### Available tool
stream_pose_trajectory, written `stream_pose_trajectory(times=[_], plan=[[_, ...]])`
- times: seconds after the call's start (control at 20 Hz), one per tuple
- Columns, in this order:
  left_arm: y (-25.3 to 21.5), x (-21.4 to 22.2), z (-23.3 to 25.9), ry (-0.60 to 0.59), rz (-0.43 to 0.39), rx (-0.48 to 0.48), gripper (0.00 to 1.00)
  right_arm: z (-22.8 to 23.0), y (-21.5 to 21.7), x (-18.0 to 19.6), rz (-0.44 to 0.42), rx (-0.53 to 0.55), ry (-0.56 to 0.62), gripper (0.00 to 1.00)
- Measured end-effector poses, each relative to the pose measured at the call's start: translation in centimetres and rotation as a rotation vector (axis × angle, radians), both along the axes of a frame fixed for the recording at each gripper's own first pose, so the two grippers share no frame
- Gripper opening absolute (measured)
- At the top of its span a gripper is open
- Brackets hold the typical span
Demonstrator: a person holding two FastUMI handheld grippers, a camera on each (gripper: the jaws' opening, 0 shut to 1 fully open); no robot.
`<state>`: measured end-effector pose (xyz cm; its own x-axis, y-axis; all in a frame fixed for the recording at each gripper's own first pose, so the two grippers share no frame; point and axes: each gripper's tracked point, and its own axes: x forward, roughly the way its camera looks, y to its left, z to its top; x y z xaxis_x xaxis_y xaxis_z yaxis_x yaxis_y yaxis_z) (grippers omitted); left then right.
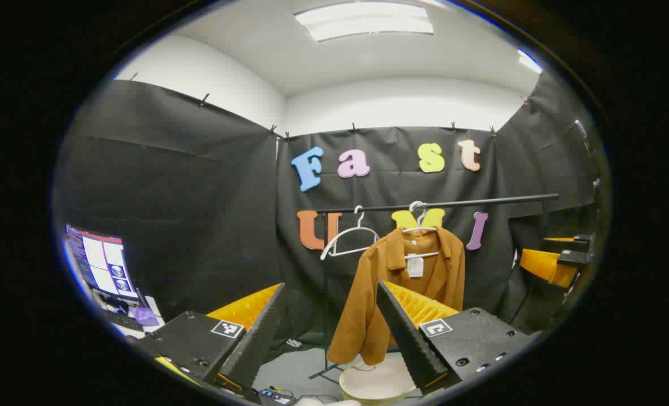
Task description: Grasp the clothes on the hanger with both hands and then place them into the laundry hamper below.
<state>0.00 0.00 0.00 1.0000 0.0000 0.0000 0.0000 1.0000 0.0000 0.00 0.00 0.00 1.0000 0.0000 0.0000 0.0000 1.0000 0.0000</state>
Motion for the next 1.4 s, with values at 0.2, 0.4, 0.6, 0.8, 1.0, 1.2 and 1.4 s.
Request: stream_pose_trajectory(times=[0.2,0.4,0.6,0.8,1.0,1.2,1.4], plan=[[1.4,-0.7,0.5,-0.004,0.024,0.002,1.00,0.2,1.0,0.2,0.008,0.007,0.013,1.00],[2.2,-1.3,0.7,-0.002,0.028,0.003,1.00,0.2,2.8,0.3,0.029,-0.024,0.018,1.00],[2.4,-1.2,0.5,0.000,0.027,-0.001,1.00,-0.2,3.5,0.5,0.043,-0.019,0.029,1.00],[1.6,-0.5,-0.1,-0.005,0.008,0.010,1.00,-1.6,2.3,1.1,0.013,-0.031,0.057,1.00],[0.2,1.3,-1.4,0.005,-0.013,-0.002,1.00,-3.4,0.5,2.3,-0.010,-0.033,0.089,1.00],[-2.3,4.5,-2.9,-0.007,-0.045,-0.011,0.98,-5.5,-2.1,5.4,-0.026,-0.038,0.120,1.00],[-6.6,9.1,-4.7,-0.013,-0.086,0.006,0.99,-7.3,-5.1,10.6,-0.034,-0.029,0.132,1.00]])
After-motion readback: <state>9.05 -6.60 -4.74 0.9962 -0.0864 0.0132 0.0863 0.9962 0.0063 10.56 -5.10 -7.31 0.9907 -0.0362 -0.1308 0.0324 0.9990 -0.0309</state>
